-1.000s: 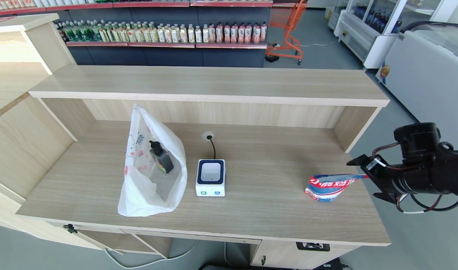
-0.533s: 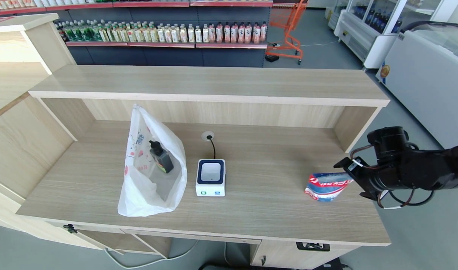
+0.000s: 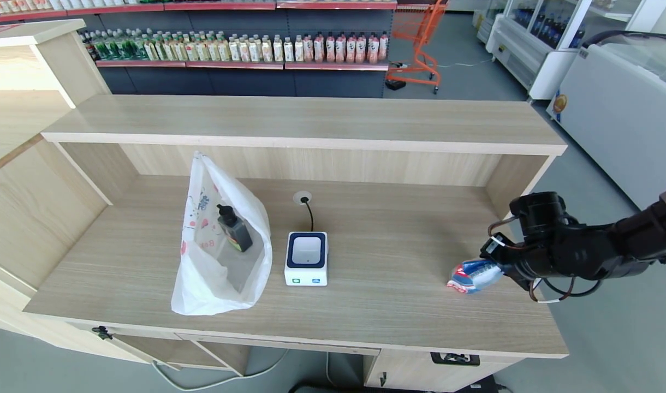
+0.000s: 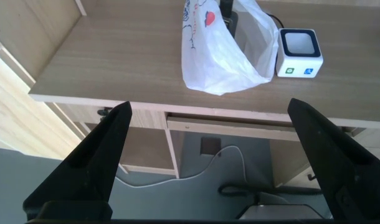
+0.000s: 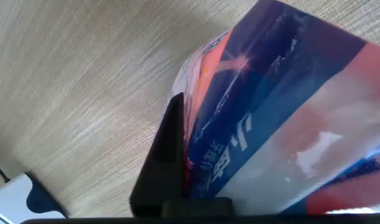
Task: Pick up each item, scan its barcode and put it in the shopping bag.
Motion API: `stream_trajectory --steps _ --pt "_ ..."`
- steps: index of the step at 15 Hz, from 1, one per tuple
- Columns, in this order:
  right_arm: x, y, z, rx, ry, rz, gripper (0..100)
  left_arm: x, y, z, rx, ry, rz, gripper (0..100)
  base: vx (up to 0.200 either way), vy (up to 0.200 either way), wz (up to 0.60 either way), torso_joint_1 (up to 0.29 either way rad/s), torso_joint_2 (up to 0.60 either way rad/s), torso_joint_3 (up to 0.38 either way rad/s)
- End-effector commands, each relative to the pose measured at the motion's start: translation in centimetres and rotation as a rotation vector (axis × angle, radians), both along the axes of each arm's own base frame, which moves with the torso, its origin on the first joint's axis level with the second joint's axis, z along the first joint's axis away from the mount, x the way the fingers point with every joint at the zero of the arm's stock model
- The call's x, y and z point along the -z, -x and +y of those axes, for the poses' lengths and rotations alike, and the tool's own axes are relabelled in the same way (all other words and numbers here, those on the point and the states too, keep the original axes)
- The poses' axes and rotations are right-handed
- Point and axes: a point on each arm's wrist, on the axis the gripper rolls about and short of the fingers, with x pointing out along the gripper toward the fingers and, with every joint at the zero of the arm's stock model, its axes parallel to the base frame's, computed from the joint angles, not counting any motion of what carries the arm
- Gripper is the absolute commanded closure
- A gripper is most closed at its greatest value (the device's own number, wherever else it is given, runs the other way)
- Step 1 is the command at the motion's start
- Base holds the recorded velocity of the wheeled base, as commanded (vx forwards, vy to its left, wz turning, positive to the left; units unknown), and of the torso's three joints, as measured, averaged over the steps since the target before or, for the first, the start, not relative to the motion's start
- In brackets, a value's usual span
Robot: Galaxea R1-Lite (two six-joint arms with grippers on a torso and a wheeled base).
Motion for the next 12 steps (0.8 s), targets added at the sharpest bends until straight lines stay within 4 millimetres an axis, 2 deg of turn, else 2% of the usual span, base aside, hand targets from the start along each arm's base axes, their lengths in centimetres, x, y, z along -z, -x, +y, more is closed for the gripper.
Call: stream_trajectory --steps 1,4,6,7,9,11,12 --pt "0.6 -0.1 0.0 -0.006 0.025 0.012 100 0.0 0.0 0.0 -0.001 -0.001 0.000 0 0.000 0.000 0.00 0.000 0.00 0.000" --pt "1.7 0.2 -0.1 -0.092 0.184 0.055 100 0.0 0.0 0.0 -0.001 0.001 0.000 0 0.000 0.000 0.00 0.000 0.00 0.000" --pt "1.5 0.4 -0.1 -0.140 0.239 0.036 100 0.0 0.0 0.0 -0.001 0.001 0.000 0 0.000 0.000 0.00 0.000 0.00 0.000" --pt "0.3 0.6 0.1 -0.165 0.248 -0.044 100 0.0 0.0 0.0 -0.001 0.001 0.000 0 0.000 0.000 0.00 0.000 0.00 0.000" --pt "-3.7 1.7 0.7 -0.320 0.219 -0.225 100 0.0 0.0 0.0 -0.001 0.001 0.000 0 0.000 0.000 0.00 0.000 0.00 0.000" --pt "-8.0 4.7 0.7 -0.581 0.150 -0.418 100 0.0 0.0 0.0 -0.001 0.001 0.000 0 0.000 0.000 0.00 0.000 0.00 0.000" --pt "-9.2 6.1 0.3 -0.695 0.107 -0.484 100 0.0 0.0 0.0 -0.001 0.001 0.000 0 0.000 0.000 0.00 0.000 0.00 0.000"
